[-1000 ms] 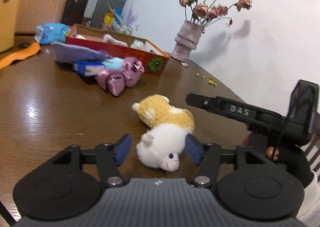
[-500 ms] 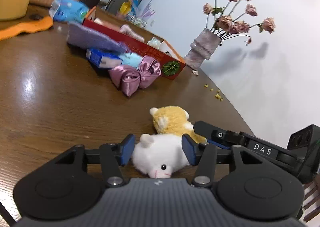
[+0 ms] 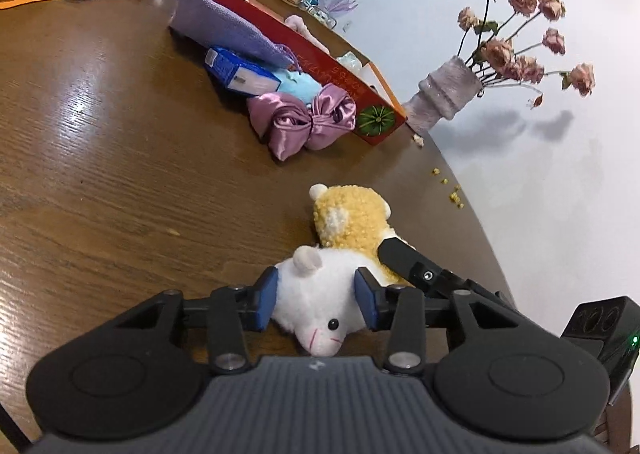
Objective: Organize soft objects
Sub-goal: 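Lift the plush toy with both grippers over the box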
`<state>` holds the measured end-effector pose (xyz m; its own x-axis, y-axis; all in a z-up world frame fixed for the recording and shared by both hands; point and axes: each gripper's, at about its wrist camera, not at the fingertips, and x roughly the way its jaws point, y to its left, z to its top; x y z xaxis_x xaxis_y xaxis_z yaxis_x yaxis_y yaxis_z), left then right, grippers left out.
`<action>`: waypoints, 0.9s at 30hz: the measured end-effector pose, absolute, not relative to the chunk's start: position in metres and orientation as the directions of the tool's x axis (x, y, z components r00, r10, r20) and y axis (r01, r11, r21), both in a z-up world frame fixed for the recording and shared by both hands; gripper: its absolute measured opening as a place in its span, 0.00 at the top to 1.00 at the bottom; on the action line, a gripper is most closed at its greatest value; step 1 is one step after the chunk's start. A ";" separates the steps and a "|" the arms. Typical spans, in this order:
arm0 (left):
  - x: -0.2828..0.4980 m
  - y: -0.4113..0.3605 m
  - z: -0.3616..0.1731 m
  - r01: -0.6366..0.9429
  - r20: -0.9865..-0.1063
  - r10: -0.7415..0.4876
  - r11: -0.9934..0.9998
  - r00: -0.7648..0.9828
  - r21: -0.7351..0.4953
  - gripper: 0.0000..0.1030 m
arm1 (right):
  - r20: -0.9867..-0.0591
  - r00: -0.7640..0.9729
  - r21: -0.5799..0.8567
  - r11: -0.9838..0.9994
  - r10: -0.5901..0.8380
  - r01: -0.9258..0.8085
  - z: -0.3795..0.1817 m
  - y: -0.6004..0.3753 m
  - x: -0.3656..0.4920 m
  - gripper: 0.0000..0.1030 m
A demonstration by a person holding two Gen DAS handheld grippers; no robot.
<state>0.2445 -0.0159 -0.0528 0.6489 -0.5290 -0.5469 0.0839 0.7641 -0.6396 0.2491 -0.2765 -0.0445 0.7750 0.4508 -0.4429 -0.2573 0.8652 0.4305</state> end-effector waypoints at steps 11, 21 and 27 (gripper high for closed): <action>0.337 -0.017 0.029 0.272 -0.363 -0.559 0.752 0.745 -0.600 0.61 | -0.257 0.873 0.415 0.863 0.416 -0.289 0.038 -0.285 0.326 0.65; 0.535 -0.037 0.042 0.222 -0.426 -0.604 0.715 0.674 -0.663 0.61 | -0.322 0.899 0.412 0.899 0.297 -0.150 0.058 -0.297 0.505 0.65; 0.598 -0.075 -0.003 0.168 -0.570 -0.553 0.791 0.607 -0.588 0.63 | -0.470 0.864 0.351 0.936 0.183 -0.008 0.015 -0.297 0.561 0.65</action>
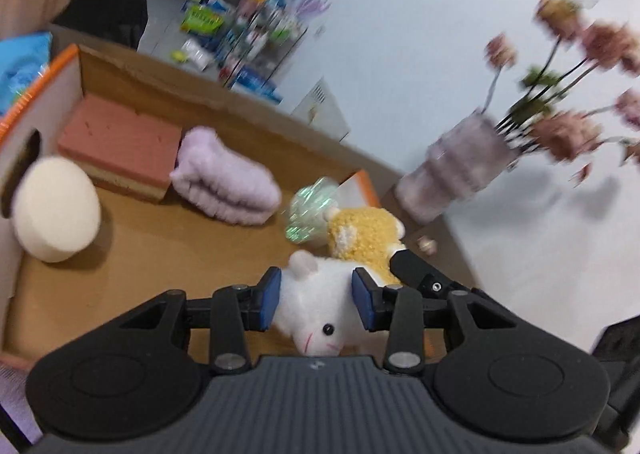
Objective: Organize soft objects
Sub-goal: 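Lift the plush toy with both grippers over the box, then lower the plush toy into the box and open both grippers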
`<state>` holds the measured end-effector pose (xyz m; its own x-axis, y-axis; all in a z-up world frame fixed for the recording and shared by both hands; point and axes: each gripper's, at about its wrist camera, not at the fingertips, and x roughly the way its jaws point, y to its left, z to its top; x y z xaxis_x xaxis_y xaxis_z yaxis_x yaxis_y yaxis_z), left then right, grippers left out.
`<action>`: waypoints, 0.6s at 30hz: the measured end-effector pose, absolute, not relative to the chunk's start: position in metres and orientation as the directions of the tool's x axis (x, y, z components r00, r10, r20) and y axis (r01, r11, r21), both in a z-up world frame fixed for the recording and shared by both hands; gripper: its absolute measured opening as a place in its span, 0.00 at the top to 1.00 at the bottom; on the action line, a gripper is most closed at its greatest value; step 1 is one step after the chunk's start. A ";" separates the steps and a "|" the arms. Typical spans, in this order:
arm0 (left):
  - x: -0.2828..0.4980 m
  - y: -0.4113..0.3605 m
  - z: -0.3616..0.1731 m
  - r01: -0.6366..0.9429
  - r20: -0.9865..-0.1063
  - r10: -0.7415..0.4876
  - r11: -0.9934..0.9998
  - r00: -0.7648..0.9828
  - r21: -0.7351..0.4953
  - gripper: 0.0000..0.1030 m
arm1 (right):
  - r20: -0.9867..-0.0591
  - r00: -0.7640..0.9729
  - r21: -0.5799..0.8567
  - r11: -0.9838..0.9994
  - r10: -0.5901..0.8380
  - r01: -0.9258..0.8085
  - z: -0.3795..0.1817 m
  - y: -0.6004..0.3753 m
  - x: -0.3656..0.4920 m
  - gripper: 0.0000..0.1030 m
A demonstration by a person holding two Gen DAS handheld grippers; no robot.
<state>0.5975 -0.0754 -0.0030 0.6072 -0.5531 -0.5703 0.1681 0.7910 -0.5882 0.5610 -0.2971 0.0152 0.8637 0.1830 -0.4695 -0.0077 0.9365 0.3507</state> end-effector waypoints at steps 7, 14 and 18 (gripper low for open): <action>0.600 -0.085 -0.021 0.166 -0.620 -0.499 0.841 0.606 -0.515 0.64 | -0.528 0.846 0.197 0.980 0.078 0.032 -0.002 -0.280 0.565 0.56; 0.549 -0.063 0.029 0.205 -0.566 -0.400 0.903 0.721 -0.376 0.49 | -0.420 0.901 0.203 0.979 0.105 -0.019 0.044 -0.291 0.526 0.40; 0.496 -0.044 0.062 0.216 -0.503 -0.313 0.946 0.805 -0.244 0.37 | -0.354 0.928 0.164 0.984 0.119 -0.064 0.077 -0.291 0.489 0.29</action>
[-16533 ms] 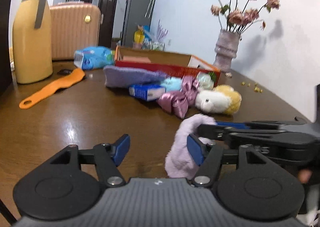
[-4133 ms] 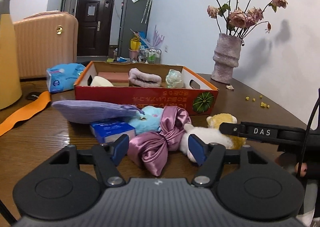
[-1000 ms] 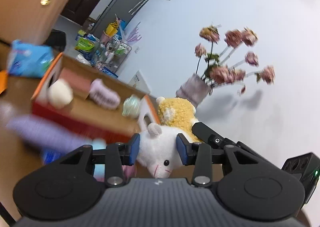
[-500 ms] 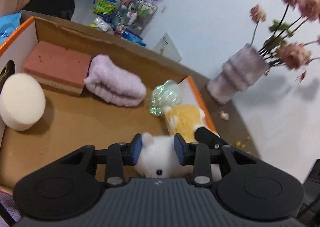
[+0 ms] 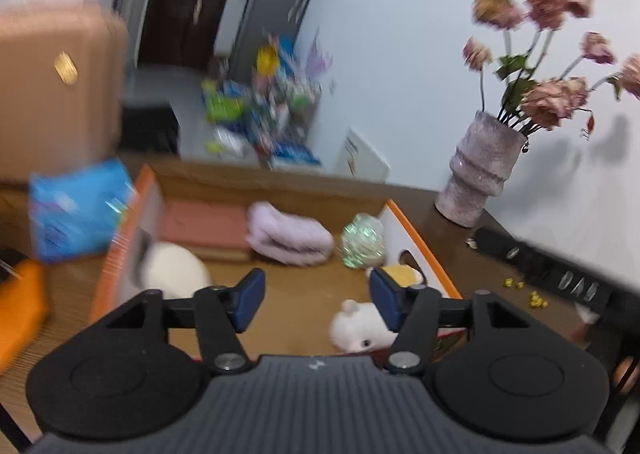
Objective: Organize soft objects
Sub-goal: 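Lower the plush toy into the box and open both grippers, then move both grippers back over the lavender cloth on the table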
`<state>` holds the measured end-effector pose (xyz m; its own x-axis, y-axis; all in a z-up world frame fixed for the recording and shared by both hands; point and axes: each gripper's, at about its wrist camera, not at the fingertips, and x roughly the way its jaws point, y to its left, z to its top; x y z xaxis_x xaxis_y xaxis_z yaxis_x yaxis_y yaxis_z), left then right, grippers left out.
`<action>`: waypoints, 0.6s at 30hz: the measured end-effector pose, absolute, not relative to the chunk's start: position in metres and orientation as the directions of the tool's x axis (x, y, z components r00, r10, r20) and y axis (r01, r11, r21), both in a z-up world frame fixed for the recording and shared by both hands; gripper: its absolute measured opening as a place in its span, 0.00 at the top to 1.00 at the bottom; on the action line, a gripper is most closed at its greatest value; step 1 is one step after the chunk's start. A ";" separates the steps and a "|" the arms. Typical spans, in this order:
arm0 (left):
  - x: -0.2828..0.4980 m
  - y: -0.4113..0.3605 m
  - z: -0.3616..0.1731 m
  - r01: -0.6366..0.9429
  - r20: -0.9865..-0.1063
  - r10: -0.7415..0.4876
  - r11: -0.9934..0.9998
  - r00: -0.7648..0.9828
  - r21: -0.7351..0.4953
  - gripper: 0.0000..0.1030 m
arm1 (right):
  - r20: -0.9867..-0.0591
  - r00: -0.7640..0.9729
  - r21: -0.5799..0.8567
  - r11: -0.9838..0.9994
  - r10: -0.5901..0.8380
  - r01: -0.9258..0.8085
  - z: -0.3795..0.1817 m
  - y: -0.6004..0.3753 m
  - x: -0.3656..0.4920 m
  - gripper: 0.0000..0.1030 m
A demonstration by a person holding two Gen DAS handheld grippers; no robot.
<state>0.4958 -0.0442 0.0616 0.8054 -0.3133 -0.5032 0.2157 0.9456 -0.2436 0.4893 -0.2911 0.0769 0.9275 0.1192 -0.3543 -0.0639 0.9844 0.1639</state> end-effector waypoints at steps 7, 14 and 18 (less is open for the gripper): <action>0.375 -0.016 0.094 0.188 -0.331 -0.186 0.982 0.925 -0.025 0.20 | -0.219 0.956 0.129 0.977 0.195 -0.170 0.115 -0.287 0.398 0.17; 0.253 0.011 0.075 0.076 -0.195 -0.073 0.997 0.978 0.006 0.13 | -0.191 0.942 0.007 0.960 0.276 -0.280 0.089 -0.263 0.298 0.10; 0.196 0.012 0.047 -0.016 -0.147 0.026 0.998 0.989 0.066 0.09 | -0.184 0.937 -0.063 0.947 0.298 -0.314 0.057 -0.243 0.243 0.10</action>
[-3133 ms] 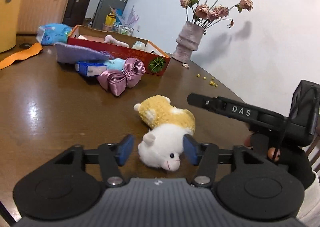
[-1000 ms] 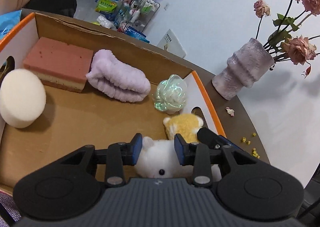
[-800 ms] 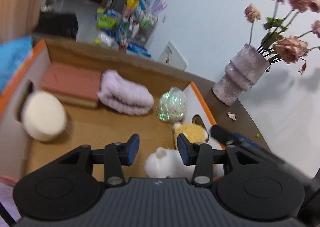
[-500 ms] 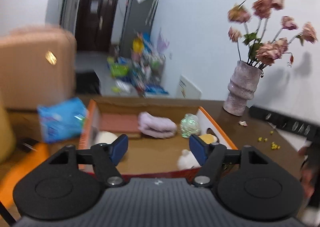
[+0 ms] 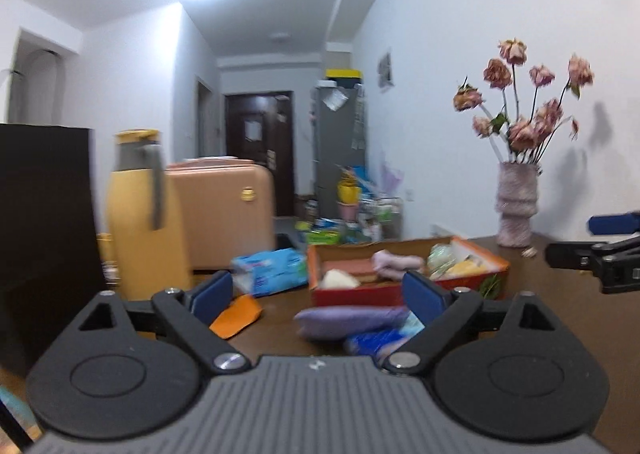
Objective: Organize soft objects
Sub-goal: 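Move both grippers back over the lavender cloth on the table, then lower both open grippers onto the lavender cloth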
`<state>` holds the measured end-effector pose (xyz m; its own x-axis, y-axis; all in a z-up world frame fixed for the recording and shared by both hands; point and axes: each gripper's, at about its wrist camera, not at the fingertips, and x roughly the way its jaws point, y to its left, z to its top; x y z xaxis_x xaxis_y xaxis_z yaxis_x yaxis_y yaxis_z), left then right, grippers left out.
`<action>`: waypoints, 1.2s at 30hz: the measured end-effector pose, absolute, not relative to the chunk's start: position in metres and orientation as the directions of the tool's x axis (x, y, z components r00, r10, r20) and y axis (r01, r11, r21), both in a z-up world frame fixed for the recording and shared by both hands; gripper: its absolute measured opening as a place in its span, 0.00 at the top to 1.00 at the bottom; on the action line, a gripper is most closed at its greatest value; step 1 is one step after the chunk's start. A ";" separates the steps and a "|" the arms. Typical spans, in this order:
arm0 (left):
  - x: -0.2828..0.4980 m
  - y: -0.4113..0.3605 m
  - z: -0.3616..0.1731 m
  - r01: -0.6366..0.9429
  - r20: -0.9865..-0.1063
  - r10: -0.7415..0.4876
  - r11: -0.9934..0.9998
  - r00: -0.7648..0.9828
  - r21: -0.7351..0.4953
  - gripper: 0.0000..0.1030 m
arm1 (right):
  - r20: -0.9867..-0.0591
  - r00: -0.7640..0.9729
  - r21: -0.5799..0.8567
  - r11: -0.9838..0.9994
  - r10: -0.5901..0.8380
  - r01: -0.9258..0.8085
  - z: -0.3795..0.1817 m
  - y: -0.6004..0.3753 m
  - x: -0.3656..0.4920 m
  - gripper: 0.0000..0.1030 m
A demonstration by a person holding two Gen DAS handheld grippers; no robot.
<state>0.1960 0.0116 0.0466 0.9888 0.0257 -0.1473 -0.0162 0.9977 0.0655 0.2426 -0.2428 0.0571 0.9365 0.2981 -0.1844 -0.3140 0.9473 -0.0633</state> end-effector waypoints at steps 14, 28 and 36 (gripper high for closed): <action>0.105 0.015 -0.012 -0.032 -0.236 0.034 0.999 0.971 0.011 0.08 | -0.219 0.929 0.051 0.954 0.298 -0.294 -0.012 -0.217 0.110 0.10; 0.162 0.020 -0.011 -0.018 -0.289 0.015 1.000 0.957 -0.008 0.08 | -0.300 0.884 0.163 0.933 0.358 -0.322 -0.008 -0.217 0.176 0.16; 0.304 0.058 0.018 0.029 -0.328 -0.077 0.988 0.941 -0.149 0.08 | -0.343 0.825 0.283 0.887 0.449 -0.364 0.016 -0.194 0.331 0.27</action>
